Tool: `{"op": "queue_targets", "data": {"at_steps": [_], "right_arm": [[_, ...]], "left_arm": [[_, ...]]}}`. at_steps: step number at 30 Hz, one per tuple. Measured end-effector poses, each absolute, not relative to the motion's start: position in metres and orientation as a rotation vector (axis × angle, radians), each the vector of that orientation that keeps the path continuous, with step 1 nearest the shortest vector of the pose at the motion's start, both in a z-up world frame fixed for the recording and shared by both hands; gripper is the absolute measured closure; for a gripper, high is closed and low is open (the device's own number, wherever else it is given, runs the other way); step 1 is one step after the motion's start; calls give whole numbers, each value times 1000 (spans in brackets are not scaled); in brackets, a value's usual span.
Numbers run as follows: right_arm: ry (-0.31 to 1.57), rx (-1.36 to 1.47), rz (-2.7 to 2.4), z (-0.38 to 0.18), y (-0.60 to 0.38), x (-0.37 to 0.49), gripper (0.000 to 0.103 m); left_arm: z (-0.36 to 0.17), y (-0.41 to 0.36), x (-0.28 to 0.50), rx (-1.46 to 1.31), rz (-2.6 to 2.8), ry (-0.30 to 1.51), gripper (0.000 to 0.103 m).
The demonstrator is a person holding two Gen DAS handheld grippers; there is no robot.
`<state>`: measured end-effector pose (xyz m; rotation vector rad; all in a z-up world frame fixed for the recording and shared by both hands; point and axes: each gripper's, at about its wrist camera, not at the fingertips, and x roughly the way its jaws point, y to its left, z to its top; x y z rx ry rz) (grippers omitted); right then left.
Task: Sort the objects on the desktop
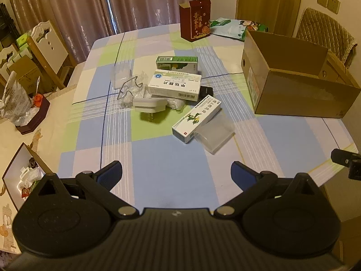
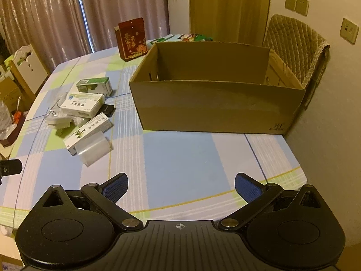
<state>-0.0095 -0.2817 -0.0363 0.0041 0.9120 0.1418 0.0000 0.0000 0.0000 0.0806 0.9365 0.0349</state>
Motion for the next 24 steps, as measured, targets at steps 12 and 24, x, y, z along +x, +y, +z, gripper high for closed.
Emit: {"op": "queue_targets", "data": {"at_steps": [12,24], "right_arm": [[909,-11,140,-34,-279,-15,0],[922,-30,155,-34,-272,-12,0]], "left_arm": [[8,-2,-9,89,21,923,1],[10,1,-15,84,36,924,1]]}}
